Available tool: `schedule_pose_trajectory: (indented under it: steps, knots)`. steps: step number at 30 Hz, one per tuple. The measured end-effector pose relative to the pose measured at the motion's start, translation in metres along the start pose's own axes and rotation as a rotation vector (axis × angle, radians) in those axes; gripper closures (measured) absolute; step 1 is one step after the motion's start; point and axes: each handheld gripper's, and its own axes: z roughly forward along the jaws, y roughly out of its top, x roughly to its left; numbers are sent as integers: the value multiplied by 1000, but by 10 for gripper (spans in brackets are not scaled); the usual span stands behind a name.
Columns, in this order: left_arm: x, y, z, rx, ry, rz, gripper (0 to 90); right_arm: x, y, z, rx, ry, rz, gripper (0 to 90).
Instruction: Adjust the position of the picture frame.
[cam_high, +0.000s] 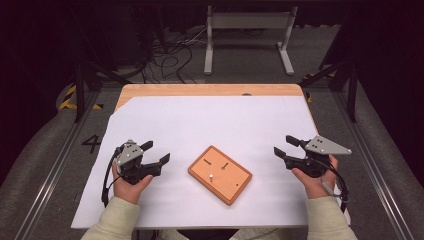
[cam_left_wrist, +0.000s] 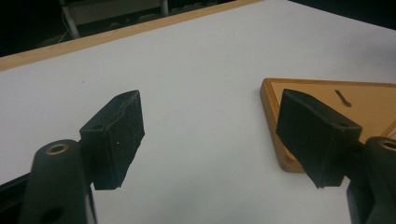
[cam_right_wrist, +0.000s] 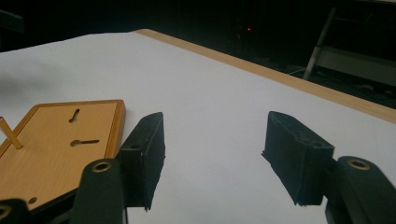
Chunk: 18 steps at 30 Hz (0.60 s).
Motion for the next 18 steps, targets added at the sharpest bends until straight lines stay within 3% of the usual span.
schedule_pose_trajectory:
  steps: [13, 18]
  knots:
    - [-6, 6, 4, 10, -17, 22, 250, 0, 0, -8, 1, -11, 8, 453]
    - [-10, 8, 9, 34, -25, 34, 307, 2, 1, -11, 4, -9, 15, 487]
